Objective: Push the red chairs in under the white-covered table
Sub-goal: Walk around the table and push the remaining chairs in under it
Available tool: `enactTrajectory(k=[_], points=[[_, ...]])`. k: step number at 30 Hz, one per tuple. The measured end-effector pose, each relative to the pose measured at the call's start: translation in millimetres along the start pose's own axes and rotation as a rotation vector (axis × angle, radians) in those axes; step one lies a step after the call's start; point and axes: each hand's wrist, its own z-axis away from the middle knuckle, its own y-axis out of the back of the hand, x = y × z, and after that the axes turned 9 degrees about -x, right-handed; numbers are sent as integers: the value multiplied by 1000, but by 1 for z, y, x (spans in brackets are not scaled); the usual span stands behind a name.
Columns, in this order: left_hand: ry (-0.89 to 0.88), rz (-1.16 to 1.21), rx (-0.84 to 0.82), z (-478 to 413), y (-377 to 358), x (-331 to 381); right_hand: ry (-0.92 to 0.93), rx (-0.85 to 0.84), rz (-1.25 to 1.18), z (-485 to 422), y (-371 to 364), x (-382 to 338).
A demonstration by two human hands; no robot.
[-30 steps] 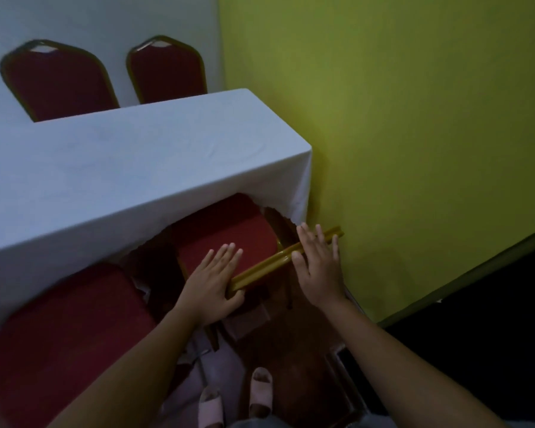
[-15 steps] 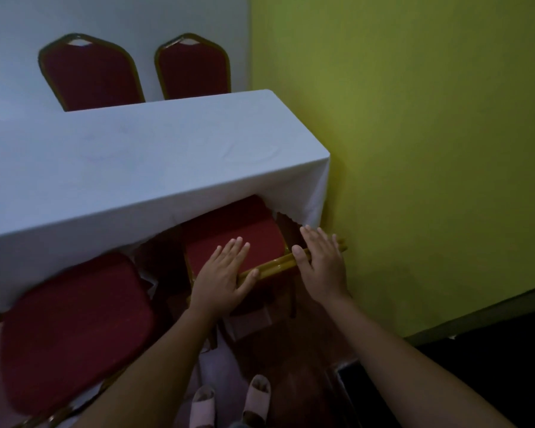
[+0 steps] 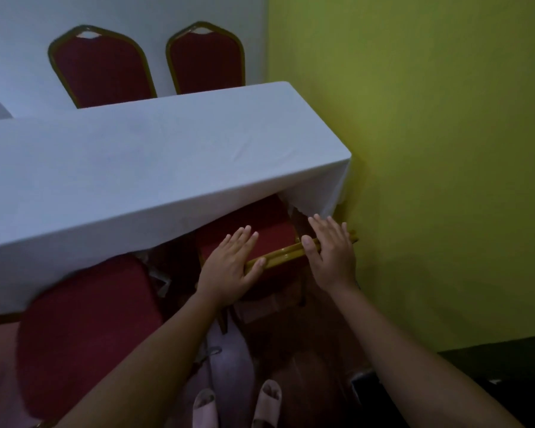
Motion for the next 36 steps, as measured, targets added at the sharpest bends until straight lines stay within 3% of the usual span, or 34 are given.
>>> enactTrajectory(k=[14, 25, 36], points=[[-7, -24, -19, -13, -4, 2, -42, -14, 4, -8, 1, 4], [188, 2, -52, 1, -10, 20, -137, -65, -24, 6, 9, 0], [198, -32, -140, 26, 0, -5, -118, -52, 100, 29, 0, -37]])
